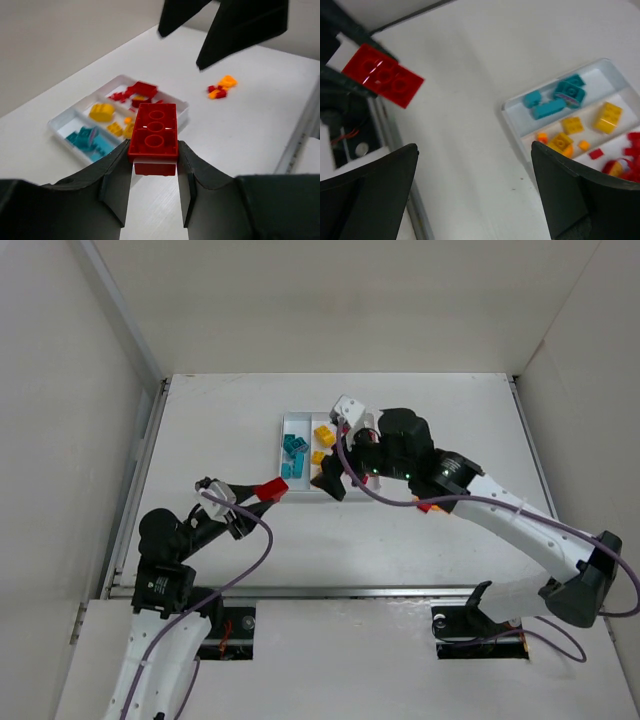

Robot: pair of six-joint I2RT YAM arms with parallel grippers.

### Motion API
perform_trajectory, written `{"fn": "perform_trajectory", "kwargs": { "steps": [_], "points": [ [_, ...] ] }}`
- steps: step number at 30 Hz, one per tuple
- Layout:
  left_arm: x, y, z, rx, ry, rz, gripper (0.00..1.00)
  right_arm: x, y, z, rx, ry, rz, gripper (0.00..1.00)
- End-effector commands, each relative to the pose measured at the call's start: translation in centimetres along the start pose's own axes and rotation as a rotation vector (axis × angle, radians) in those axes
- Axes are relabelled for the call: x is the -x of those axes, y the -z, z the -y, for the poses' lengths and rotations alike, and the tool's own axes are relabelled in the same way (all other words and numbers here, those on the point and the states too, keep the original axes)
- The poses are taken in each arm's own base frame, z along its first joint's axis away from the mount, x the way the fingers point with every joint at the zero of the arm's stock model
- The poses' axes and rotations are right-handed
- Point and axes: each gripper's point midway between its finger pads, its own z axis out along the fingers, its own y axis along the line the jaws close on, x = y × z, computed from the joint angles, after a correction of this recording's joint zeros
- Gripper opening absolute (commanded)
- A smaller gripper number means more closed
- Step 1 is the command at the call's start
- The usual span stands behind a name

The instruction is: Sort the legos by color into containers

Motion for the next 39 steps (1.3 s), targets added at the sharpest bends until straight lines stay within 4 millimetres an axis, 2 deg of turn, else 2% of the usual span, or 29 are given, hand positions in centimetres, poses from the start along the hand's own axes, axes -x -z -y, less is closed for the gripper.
{"fn": "perform_trajectory", "kwargs": {
  "steps": [1, 2, 4, 8, 9, 11, 15, 16, 17, 20, 21, 28, 31, 34, 37, 39],
  "points": [
    [3.8, 0.5, 4.9, -0.298, -0.105, 0.113, 0.00, -1.9, 0.2, -5.6, 0.302, 0.127, 0.029, 1.00],
    [3.8, 0.3, 5.1, -0.318, -0.069, 0.107, 0.00, -1.4, 0.6, -7.0, 0.367, 0.153, 0.072, 0.98],
    [4.7, 0.2, 5.4, -0.334, -0.047, 0.133, 0.00, -1.8, 1.1, -7.7, 0.403, 0.144, 0.090, 0.97],
    [6.4, 0.2, 5.2, -0.317, -0.021, 0.179, 0.00, 0.6, 1.9, -9.4, 0.486, 0.094, 0.181, 0.96],
    [7.0, 0.1, 5.2, -0.319, -0.013, 0.186, 0.00, 2.4, 2.5, -10.4, 0.544, 0.114, 0.259, 0.96],
    [7.7, 0.0, 5.0, -0.313, -0.020, 0.213, 0.00, 2.8, 2.2, -11.1, 0.594, 0.066, 0.280, 0.96],
    [9.6, -0.1, 5.0, -0.315, -0.007, 0.251, 0.00, 4.1, 1.0, -11.6, 0.645, 0.023, 0.316, 0.92],
    [9.6, -0.3, 4.8, -0.315, -0.005, 0.249, 0.00, 5.1, 1.3, -11.7, 0.651, 0.034, 0.371, 0.92],
    [9.6, -0.3, 4.7, -0.303, 0.011, 0.251, 0.00, 4.6, 1.0, -12.2, 0.665, 0.018, 0.374, 0.90],
    [10.4, -0.4, 4.3, -0.279, 0.015, 0.280, 0.00, 5.6, 1.1, -12.3, 0.675, -0.026, 0.422, 0.84],
    [10.7, -0.3, 4.4, -0.280, 0.002, 0.291, 0.00, 5.4, 0.8, -12.3, 0.677, -0.039, 0.411, 0.80],
    [11.5, -0.1, 4.3, -0.265, 0.009, 0.320, 0.00, 7.0, 0.8, -11.9, 0.655, -0.059, 0.464, 0.55],
    [11.6, 0.0, 4.4, -0.267, 0.011, 0.326, 0.00, 6.8, 0.4, -12.1, 0.675, -0.068, 0.446, 0.50],
    [11.6, 0.0, 4.4, -0.269, 0.022, 0.324, 0.00, 7.5, 0.3, -12.1, 0.679, -0.070, 0.455, 0.41],
    [11.6, 0.0, 4.5, -0.270, 0.032, 0.323, 0.00, 7.0, -0.4, -12.4, 0.703, -0.092, 0.427, 0.31],
    [11.8, -0.1, 4.0, -0.247, 0.037, 0.332, 0.00, 7.0, -0.8, -12.5, 0.719, -0.096, 0.418, 0.14]
  ]
}}
